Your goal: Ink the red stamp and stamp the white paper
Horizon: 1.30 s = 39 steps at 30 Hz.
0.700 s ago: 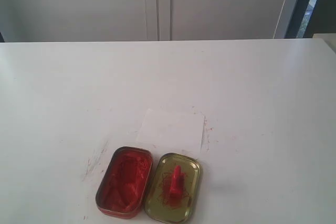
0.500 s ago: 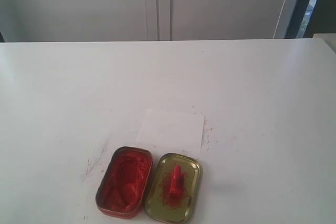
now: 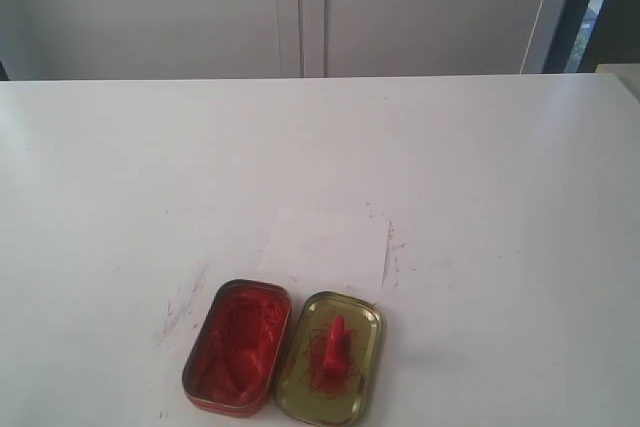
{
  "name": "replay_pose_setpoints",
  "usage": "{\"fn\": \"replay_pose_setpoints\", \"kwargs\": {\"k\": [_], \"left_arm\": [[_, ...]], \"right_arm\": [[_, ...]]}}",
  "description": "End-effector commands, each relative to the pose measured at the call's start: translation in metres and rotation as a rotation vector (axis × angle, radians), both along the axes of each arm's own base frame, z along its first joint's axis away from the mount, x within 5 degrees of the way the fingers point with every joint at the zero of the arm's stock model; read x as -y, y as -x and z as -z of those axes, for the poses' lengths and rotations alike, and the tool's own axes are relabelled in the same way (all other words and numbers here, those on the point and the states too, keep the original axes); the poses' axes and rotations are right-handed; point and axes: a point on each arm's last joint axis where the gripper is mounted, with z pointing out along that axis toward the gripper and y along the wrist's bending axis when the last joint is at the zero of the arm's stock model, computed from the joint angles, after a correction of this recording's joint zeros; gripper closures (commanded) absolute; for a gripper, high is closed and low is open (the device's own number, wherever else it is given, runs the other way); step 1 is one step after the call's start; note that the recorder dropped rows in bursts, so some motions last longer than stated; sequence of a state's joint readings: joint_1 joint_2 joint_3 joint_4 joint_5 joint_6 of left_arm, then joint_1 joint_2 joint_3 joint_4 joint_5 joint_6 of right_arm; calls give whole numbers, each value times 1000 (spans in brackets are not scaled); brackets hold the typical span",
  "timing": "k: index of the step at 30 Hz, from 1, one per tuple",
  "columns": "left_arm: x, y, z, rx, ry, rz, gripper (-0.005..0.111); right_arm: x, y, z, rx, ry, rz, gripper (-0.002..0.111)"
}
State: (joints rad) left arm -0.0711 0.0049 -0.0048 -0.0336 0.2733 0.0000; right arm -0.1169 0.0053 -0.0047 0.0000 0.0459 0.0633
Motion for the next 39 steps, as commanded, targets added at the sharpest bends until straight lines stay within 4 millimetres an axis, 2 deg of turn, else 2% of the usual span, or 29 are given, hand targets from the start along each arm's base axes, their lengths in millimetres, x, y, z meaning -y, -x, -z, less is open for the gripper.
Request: {"fn": "replay_pose_setpoints", "kwargs": {"k": [1, 7, 36, 39], "left_arm": [[0, 0, 2, -3, -1, 0, 107], [0, 0, 2, -3, -1, 0, 107], [0, 0, 2, -3, -1, 0, 107], [0, 0, 2, -3, -1, 0, 107]], "right_arm": [[0, 2, -11, 137, 16, 3, 108], [0, 3, -18, 210, 24, 2, 108], [0, 4, -22, 252, 29, 2, 108], [-1, 5, -28, 269, 31, 2, 108]]}}
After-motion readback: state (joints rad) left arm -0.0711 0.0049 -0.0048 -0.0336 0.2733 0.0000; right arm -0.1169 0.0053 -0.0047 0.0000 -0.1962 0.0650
